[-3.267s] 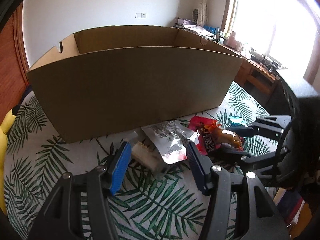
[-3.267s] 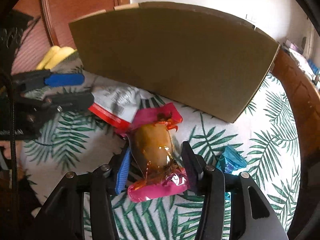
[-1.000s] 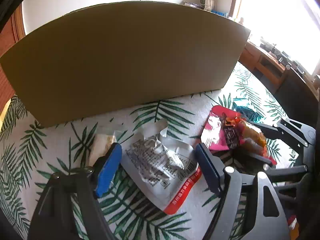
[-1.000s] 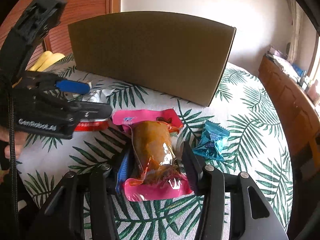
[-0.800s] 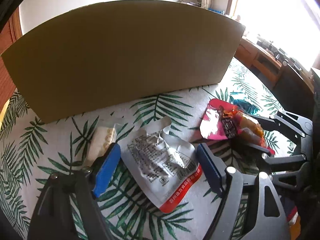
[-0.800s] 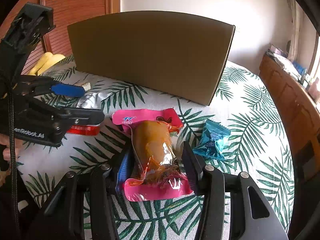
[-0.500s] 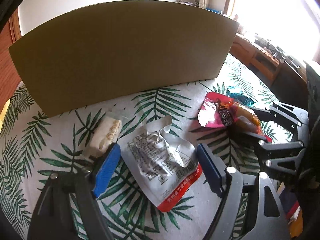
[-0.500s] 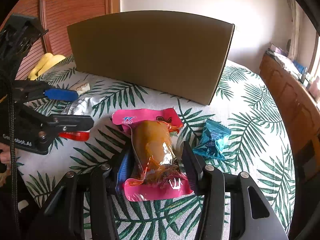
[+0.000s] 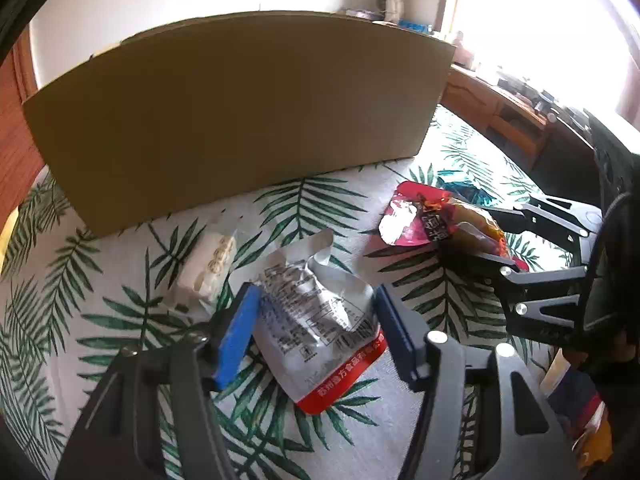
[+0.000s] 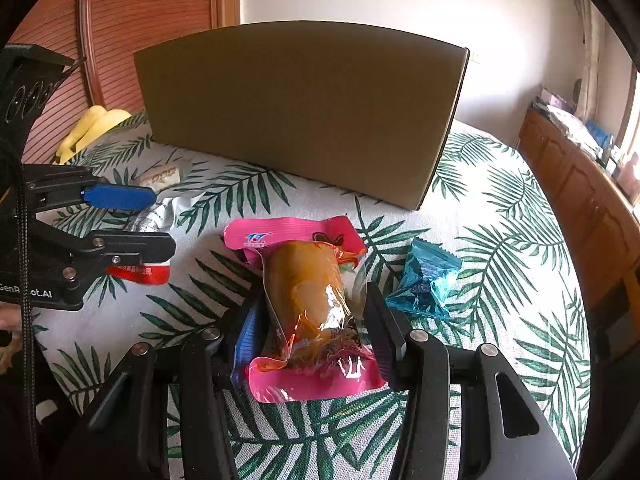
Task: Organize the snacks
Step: 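Grasp white red-printed packet with the left tool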
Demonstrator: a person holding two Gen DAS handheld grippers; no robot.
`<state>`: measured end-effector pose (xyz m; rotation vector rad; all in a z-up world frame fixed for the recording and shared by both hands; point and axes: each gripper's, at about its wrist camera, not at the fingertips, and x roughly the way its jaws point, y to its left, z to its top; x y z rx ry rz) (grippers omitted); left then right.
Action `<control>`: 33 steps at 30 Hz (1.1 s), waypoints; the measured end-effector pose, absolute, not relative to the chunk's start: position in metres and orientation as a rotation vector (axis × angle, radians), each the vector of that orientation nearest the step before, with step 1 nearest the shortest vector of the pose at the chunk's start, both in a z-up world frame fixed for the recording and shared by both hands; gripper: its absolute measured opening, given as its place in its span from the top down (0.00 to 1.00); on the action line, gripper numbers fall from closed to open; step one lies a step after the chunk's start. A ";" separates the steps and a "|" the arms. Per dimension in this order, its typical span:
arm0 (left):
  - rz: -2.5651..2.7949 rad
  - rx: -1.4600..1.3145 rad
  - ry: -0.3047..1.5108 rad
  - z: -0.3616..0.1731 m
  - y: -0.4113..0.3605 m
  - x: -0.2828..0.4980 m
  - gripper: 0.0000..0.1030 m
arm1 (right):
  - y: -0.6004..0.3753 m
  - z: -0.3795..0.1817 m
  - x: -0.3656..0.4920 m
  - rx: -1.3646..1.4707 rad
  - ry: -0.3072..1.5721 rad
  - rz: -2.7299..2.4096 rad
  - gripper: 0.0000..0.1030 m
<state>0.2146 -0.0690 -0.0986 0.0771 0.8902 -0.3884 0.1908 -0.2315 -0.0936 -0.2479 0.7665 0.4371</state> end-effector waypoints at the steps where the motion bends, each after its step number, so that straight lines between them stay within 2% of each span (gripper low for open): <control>1: -0.376 0.068 0.898 -0.100 -0.067 0.216 0.34 | -0.232 -0.094 0.191 -0.248 0.767 0.437 0.52; 14: -0.320 0.089 0.934 -0.098 -0.046 0.198 0.31 | -0.232 -0.093 0.191 -0.247 0.767 0.437 0.52; 17: -0.306 0.074 0.940 -0.099 -0.038 0.202 0.28 | -0.232 -0.093 0.191 -0.247 0.767 0.437 0.52; 27: -0.285 0.024 0.960 -0.096 -0.043 0.225 0.28 | -0.232 -0.093 0.191 -0.248 0.766 0.436 0.52; 33: -0.292 0.057 0.957 -0.097 -0.046 0.221 0.40 | -0.232 -0.093 0.191 -0.248 0.766 0.436 0.52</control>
